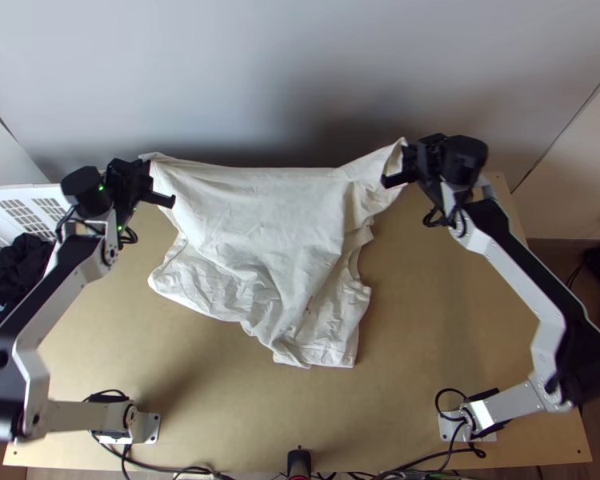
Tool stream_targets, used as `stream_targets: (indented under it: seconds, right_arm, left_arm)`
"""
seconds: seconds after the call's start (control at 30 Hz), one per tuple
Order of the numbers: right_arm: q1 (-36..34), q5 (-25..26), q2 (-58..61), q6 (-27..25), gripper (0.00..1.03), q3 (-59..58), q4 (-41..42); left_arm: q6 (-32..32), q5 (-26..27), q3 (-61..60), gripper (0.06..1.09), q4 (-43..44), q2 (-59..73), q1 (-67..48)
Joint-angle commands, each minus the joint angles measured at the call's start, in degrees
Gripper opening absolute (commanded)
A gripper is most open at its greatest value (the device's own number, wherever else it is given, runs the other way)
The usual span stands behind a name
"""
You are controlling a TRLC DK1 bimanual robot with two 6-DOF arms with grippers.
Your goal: Fold the t-shirt
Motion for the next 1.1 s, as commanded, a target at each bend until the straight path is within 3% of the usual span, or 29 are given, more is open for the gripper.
stream_targets:
  seconds: [0.0, 0.3, 0.33, 0.37, 0.43, 0.47, 0.53, 0.57, 0.7, 0.87, 0.93, 1.07]
  right_arm:
    - [1.09, 0.33, 7.38, -0.63, 0.03, 2.61, 1.68]
    - [2.93, 1.03, 14.85, -0.27, 0.03, 5.15, 1.77]
    - [3.11, 1.03, 15.03, -0.19, 0.1, 4.98, 1.77]
    - [3.28, 1.03, 15.03, 0.08, 0.26, 4.98, 1.68]
    - [3.55, 1.03, 14.77, 0.25, 0.6, 5.07, 1.15]
    - [3.72, 1.03, 14.41, 0.25, 0.72, 5.24, 0.36]
    - [4.07, 1.03, 13.1, 0.52, 0.85, 5.51, -1.22]
    - [4.16, 1.03, 12.3, 0.69, 0.86, 5.33, -1.66]
    - [4.16, 0.95, 7.47, 2.1, 0.89, 3.92, -4.03]
    - [4.78, 0.86, -1.23, 3.68, 0.89, 1.9, -11.06]
    - [5.22, 0.68, -5.01, 3.68, 0.91, 0.67, -13.96]
    - [5.31, 0.42, -11.43, 3.77, 0.91, -3.2, -16.34]
  left_arm:
    - [0.51, -0.15, 2.87, 0.09, 3.45, 10.15, 2.25]
    - [-0.19, -0.5, 12.62, 0.09, 0.99, 24.56, 2.16]
    - [-1.07, -0.5, 13.68, 0.09, 0.38, 25.53, 2.07]
    - [-2.21, -0.5, 14.82, 0.17, -1.73, 25.97, 1.9]
    - [-4.06, -0.33, 18.07, 0.51, -8.94, 26.85, 1.46]
    - [-4.76, 0.03, 19.04, 0.66, -11.84, 26.76, 1.28]
    - [-5.55, 0.55, 20.27, 0.94, -17.02, 25.61, 0.76]
    - [-5.73, 0.9, 20.27, 1.02, -18.96, 24.56, 0.58]
    - [-6.61, 4.6, 20.27, 1.03, -26.78, 18.14, 1.2]
    - [-7.22, 10.48, 18.86, 1.03, -44.97, 7.95, 5.06]
    - [-5.73, 13.03, 17.19, 1.03, -53.32, 3.99, 7.35]
    - [-0.54, 13.38, 13.24, 1.03, -67.74, -2.16, 11.65]
